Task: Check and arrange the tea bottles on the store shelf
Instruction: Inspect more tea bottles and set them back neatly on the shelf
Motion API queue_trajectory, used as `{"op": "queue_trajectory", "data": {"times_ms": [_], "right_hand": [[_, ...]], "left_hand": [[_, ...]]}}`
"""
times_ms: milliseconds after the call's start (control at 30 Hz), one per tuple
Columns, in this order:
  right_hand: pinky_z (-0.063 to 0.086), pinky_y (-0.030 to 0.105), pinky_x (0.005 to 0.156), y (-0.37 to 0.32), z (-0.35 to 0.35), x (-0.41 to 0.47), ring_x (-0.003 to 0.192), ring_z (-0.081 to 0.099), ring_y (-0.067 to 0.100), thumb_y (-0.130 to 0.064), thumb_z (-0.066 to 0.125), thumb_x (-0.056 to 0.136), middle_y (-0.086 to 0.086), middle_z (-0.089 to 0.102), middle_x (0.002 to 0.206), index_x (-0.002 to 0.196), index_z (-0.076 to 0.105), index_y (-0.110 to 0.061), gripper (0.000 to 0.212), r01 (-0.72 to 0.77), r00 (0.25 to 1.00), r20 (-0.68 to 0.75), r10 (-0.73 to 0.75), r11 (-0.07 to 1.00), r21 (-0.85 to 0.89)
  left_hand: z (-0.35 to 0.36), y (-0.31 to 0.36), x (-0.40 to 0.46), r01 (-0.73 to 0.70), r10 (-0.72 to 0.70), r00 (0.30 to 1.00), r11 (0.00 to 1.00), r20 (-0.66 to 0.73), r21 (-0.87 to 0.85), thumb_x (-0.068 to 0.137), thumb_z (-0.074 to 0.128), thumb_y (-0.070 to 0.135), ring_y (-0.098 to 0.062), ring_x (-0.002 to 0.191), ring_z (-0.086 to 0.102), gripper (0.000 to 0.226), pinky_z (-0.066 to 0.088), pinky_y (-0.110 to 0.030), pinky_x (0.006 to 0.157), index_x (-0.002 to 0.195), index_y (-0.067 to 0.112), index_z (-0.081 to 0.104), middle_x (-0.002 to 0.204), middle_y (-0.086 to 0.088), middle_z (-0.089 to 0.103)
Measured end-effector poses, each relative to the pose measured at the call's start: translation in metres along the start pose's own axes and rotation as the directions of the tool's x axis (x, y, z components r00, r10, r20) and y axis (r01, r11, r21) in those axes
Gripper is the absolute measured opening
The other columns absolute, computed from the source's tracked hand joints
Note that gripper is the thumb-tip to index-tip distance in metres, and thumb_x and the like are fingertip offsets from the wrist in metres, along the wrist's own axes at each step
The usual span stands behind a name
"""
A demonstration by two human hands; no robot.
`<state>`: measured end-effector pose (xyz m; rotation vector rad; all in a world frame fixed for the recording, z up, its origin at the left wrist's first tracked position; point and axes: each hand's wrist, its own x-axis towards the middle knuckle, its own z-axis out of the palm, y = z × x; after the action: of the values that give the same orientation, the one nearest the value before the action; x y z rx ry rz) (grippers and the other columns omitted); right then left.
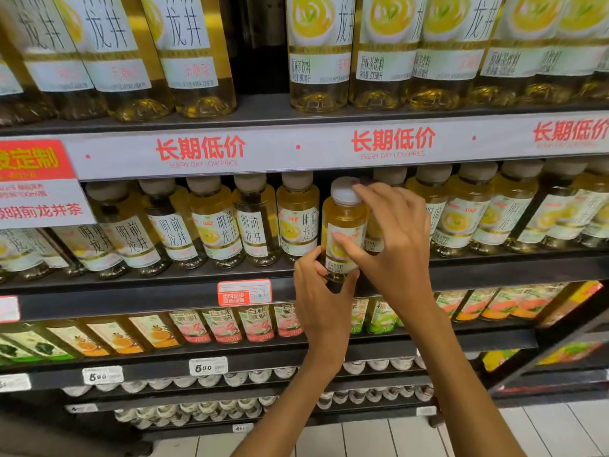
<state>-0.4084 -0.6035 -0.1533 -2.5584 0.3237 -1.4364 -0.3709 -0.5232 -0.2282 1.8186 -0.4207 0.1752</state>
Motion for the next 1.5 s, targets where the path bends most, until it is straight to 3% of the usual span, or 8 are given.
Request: {"op": "queue_trajectory", "data": {"times_ms": [200, 467, 667, 800, 967, 1133, 1267, 1500], "right_hand": [[0.045, 0.049, 0.085, 0.003, 0.01, 0.001, 0.112, 0.039, 0.025, -0.025, 0.08, 0.073, 0.015, 0.064, 0.115, 0.122, 0.059, -0.001, 0.058, -0.017, 0.999, -0.046, 0.013, 0.997, -0.074], [0.036, 0.046, 0.087, 0.005, 0.017, 0.005, 0.111, 0.036, 0.029, -0.027, 0.076, 0.078, 0.015, 0.063, 0.105, 0.113, 0.059, -0.002, 0.046, -0.052, 0.998, -0.045, 0.045, 0.984, -0.169], [0.034, 0.045, 0.09, -0.009, 0.019, 0.009, 0.11, 0.038, 0.031, -0.024, 0.079, 0.075, 0.02, 0.062, 0.102, 0.111, 0.06, 0.001, 0.048, -0.06, 0.998, -0.025, 0.056, 0.977, -0.203], [0.03, 0.035, 0.076, -0.039, 0.031, 0.027, 0.079, 0.058, 0.032, -0.028, 0.076, 0.078, 0.016, 0.063, 0.078, 0.094, 0.063, 0.001, 0.035, 0.096, 0.995, 0.008, -0.096, 0.981, -0.167], [0.035, 0.037, 0.068, -0.056, 0.046, 0.041, 0.073, 0.06, 0.031, -0.044, 0.048, 0.096, 0.012, 0.066, 0.074, 0.087, 0.064, -0.005, 0.044, 0.111, 0.965, 0.258, -0.047, 0.964, -0.241], [0.042, 0.039, 0.072, -0.06, 0.04, 0.028, 0.082, 0.053, 0.033, -0.023, 0.062, 0.091, 0.019, 0.059, 0.092, 0.103, 0.062, 0.0, 0.026, 0.067, 0.994, 0.089, -0.065, 0.998, -0.019], [0.036, 0.017, 0.086, -0.064, 0.037, 0.01, 0.108, 0.046, 0.02, -0.018, 0.063, 0.09, 0.018, 0.046, 0.122, 0.126, 0.053, -0.005, 0.04, -0.127, 0.983, 0.17, 0.066, 0.919, 0.374], [0.042, 0.013, 0.087, -0.064, 0.011, -0.003, 0.101, 0.049, -0.004, -0.021, 0.059, 0.092, -0.008, 0.052, 0.114, 0.122, 0.052, -0.021, 0.031, -0.301, 0.953, 0.163, 0.256, 0.729, 0.615]], "left_hand": [[0.001, 0.002, -0.005, -0.016, 0.019, 0.999, 0.998, 0.044, -0.055, 0.081, 0.073, 0.013, 0.001, 0.085, 0.048, 0.059, 0.04, -0.003, 0.065, 0.133, 0.018, 0.044, 0.099, 0.005, 0.049], [-0.003, 0.0, -0.006, -0.009, 0.012, 0.985, 1.0, 0.174, -0.02, 0.09, 0.063, 0.018, 0.009, 0.097, 0.043, 0.064, 0.038, 0.0, 0.074, 0.146, 0.021, 0.032, 0.119, 0.004, 0.049], [-0.016, -0.001, -0.005, 0.02, 0.008, 0.971, 0.994, 0.238, -0.112, 0.091, 0.062, 0.016, -0.002, 0.117, 0.05, 0.054, 0.047, -0.016, 0.09, 0.141, 0.018, 0.041, 0.133, 0.001, 0.051], [-0.027, -0.001, -0.008, 0.106, -0.068, 0.985, 0.964, 0.158, -0.242, 0.091, 0.062, 0.01, -0.006, 0.111, 0.058, 0.036, 0.048, -0.028, 0.096, 0.124, 0.024, 0.053, 0.12, 0.001, 0.063], [-0.046, -0.008, -0.005, 0.117, -0.099, 0.992, 0.948, 0.076, -0.297, 0.091, 0.058, -0.002, -0.011, 0.109, 0.06, 0.033, 0.049, -0.029, 0.096, 0.12, 0.013, 0.055, 0.115, -0.003, 0.063], [-0.064, -0.012, -0.002, 0.068, -0.048, 0.996, 0.945, 0.072, -0.319, 0.089, 0.06, -0.003, -0.006, 0.118, 0.052, 0.049, 0.042, -0.02, 0.102, 0.133, 0.012, 0.043, 0.125, -0.002, 0.055], [-0.068, -0.015, -0.002, 0.041, -0.002, 0.992, 0.953, 0.13, -0.301, 0.086, 0.066, 0.0, -0.002, 0.131, 0.038, 0.068, 0.031, -0.015, 0.108, 0.143, 0.013, 0.031, 0.14, 0.005, 0.041], [-0.079, -0.015, 0.002, -0.022, 0.09, 0.974, 0.951, 0.209, -0.31, 0.085, 0.069, 0.01, -0.001, 0.136, 0.033, 0.07, 0.03, -0.013, 0.107, 0.143, 0.025, 0.032, 0.147, 0.006, 0.039]]}}
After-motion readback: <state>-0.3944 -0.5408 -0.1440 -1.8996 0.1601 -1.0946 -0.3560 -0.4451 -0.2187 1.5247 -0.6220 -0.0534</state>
